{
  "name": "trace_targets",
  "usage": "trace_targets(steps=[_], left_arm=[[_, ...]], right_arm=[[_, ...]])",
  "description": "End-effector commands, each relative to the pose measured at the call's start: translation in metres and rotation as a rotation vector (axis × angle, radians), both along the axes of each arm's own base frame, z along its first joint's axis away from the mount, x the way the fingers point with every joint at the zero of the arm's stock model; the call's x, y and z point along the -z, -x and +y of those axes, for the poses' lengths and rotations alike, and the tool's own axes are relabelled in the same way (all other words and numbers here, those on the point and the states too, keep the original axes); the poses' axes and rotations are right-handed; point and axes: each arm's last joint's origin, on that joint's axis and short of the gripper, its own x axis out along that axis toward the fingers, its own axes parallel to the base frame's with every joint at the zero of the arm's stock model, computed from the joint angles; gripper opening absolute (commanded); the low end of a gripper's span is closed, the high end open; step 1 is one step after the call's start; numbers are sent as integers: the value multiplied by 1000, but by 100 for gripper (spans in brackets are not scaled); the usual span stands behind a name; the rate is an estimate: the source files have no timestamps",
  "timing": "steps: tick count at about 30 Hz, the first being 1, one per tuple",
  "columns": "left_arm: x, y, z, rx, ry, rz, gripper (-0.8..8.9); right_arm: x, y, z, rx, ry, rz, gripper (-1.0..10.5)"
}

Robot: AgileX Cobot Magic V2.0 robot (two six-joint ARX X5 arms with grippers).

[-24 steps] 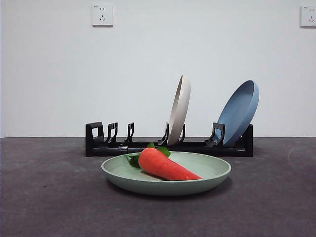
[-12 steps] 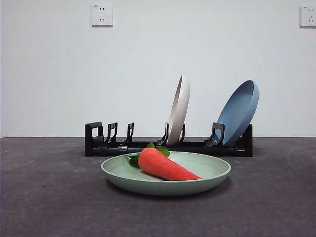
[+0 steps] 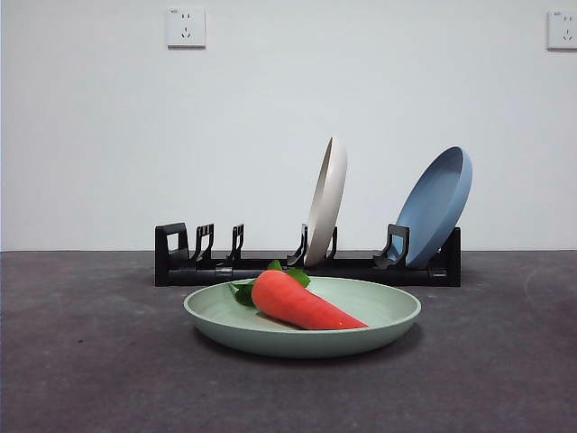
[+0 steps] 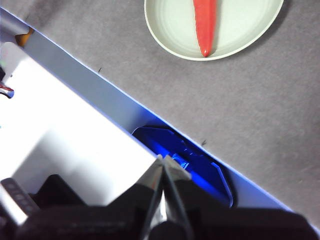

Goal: Take the green plate from the plate rack,put the plate on the table,take the carrot from the table,put the carrot in the plate

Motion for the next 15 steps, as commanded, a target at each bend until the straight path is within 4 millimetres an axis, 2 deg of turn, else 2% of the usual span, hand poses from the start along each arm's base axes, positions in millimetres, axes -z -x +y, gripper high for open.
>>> trace_targets(steps=[1,5,8,11,15], left_arm=[[4,-1,0,-1,5,9,-1],[4,-1,0,0,5,9,-1],[4,-1,0,-1,5,9,-1],[4,-1,0,-1,5,9,-1],[4,-1,0,0,5,9,-1]], right_arm=[[-4,-2,-7,-9,1,-119,2],[-17,-9,-22,109,-127,-353,2],[-17,-7,-37,191,-203,-499,2],[-6,-5,-49,273,-179,-640,2],[26,-5,-57,341,-181,-799,2]])
